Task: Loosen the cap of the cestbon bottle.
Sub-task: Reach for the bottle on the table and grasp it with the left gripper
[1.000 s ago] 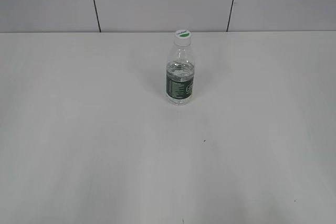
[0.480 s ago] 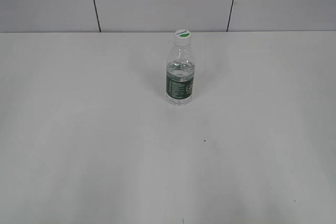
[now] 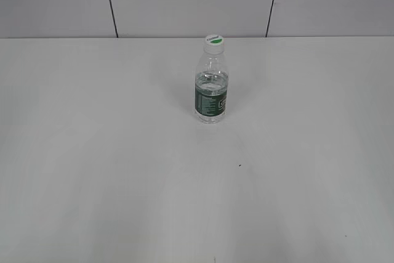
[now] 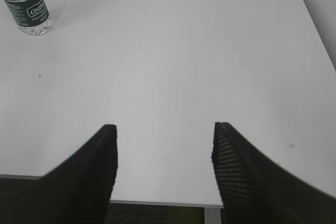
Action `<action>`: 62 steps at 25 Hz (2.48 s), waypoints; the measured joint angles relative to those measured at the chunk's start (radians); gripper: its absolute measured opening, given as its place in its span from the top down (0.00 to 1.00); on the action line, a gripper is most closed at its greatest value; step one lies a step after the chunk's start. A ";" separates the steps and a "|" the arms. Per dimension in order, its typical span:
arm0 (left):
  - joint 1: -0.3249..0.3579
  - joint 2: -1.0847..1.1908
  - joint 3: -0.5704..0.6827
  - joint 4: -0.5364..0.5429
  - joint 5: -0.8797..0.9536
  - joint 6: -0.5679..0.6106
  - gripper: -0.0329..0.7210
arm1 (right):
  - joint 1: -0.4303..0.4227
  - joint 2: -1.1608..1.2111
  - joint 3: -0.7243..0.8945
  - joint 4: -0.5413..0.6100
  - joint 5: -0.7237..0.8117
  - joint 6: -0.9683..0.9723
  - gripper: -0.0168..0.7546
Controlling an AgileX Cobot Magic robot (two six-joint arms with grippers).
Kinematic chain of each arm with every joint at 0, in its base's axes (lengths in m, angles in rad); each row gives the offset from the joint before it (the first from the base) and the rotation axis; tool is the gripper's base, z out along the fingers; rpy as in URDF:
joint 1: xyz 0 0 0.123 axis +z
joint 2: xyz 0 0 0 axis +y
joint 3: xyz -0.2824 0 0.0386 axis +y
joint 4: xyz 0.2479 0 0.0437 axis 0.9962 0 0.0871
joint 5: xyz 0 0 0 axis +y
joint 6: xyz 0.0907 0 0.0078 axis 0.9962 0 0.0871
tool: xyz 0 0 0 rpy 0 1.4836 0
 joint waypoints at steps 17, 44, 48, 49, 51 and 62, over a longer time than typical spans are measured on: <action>0.000 0.245 -0.036 0.094 -0.499 0.000 0.63 | 0.000 0.000 0.000 0.000 0.000 0.000 0.40; 0.000 1.547 -0.039 0.111 -1.914 0.000 0.63 | 0.000 0.000 0.000 0.000 -0.001 0.000 0.40; 0.004 1.676 -0.045 0.095 -2.053 0.000 0.63 | 0.000 0.000 0.000 0.000 -0.001 0.000 0.40; 0.009 1.706 -0.053 0.101 -2.062 0.000 0.63 | 0.000 0.000 0.000 0.000 -0.001 0.000 0.40; 0.015 1.774 -0.081 0.119 -2.074 0.000 0.63 | 0.000 0.000 0.000 0.000 -0.001 0.000 0.40; 0.042 2.003 -0.317 0.512 -2.083 -0.201 0.63 | 0.000 0.000 0.000 0.000 -0.001 0.000 0.40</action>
